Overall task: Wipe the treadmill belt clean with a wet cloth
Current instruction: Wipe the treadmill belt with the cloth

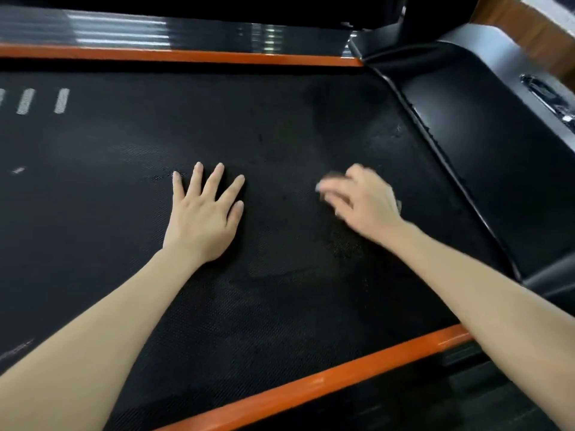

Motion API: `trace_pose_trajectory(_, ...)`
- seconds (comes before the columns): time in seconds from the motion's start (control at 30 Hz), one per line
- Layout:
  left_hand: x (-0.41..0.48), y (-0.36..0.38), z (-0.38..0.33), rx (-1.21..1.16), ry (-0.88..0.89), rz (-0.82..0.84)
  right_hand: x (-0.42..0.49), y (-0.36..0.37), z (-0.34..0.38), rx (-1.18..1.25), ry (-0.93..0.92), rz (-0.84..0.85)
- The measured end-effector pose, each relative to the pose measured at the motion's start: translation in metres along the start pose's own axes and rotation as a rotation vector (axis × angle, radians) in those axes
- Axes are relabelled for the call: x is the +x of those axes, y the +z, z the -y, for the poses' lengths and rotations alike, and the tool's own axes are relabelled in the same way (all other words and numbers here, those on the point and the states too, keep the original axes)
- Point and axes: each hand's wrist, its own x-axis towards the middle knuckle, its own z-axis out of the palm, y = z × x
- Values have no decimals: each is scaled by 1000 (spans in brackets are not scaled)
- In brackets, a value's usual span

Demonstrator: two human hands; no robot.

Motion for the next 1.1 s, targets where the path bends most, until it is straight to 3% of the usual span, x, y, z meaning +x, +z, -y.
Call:
trace_pose_trajectory(0.07, 0, 1, -1, -1, 5, 8, 37, 11, -18, -59, 256, -7)
trace_pose_trajectory(0.13, 0, 0, -1, 4, -1, 5, 40, 14, -10, -64, 328, 35)
trace_pose_trajectory(0.23, -1, -1, -1, 9, -2, -11, -12, -2, 34, 29, 126, 41)
trace_pose_trajectory(0.33, -1, -1, -2, 17, 4, -11, -72, -18, 74, 168, -194, 193)
trace_pose_trajectory(0.43, -3, -2, -2, 24, -2, -7, -44, -13, 57, 104, -327, 197)
trace_pose_trajectory(0.53, -3, -2, -2, 21, -10, 4, 30, 10, 20, -36, -23, 11)
trace_pose_trajectory(0.6, -2, -2, -2, 27, -18, 11, 51, 19, 12, -45, 190, 15)
trace_pose_trajectory(0.63, -2, -2, -2, 27, -19, 10, 46, 21, 17, -35, 203, 18)
trace_pose_trajectory(0.77, -2, -2, -2, 40, -13, 15, -27, 0, 60, 119, -208, 86)
trace_pose_trajectory(0.87, -2, -4, -3, 50, -16, 18, -15, 1, 47, 46, -419, 138)
trace_pose_trajectory(0.9, -2, -5, -3, 52, -18, 28, 5, 8, 37, 8, -366, 100)
trace_pose_trajectory(1.0, -4, -4, -3, 54, -11, 71, 55, 26, 18, -6, 61, -23)
trace_pose_trajectory(1.1, -1, -20, 10, -221, -170, -70, 57, 40, 12, -31, 99, -67)
